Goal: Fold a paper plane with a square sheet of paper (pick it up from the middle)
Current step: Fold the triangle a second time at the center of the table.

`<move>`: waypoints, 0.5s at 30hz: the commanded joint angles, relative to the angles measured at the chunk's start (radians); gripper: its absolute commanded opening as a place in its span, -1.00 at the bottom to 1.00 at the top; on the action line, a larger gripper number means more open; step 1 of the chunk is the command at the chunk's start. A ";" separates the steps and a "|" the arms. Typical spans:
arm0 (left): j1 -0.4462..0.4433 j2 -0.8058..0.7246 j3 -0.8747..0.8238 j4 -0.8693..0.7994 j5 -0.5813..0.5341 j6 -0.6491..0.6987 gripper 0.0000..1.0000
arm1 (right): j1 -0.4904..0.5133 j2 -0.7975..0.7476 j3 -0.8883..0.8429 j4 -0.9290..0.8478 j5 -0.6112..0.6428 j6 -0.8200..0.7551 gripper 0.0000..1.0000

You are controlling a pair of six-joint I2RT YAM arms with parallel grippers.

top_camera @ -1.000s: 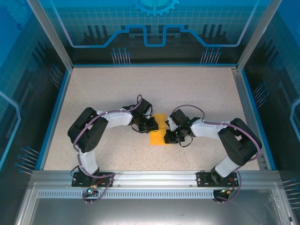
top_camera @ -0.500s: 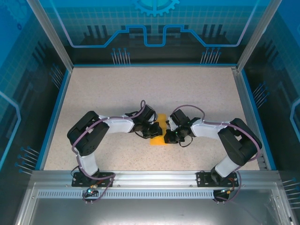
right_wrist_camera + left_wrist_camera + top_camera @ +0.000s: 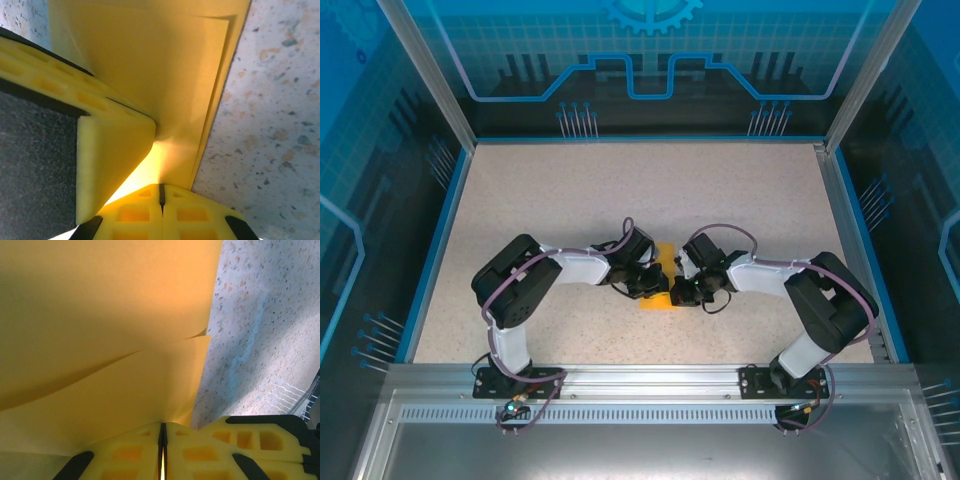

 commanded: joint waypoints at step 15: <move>0.131 0.002 0.020 -0.174 -0.167 0.134 -0.76 | 0.000 0.113 -0.061 -0.154 0.173 -0.022 -0.96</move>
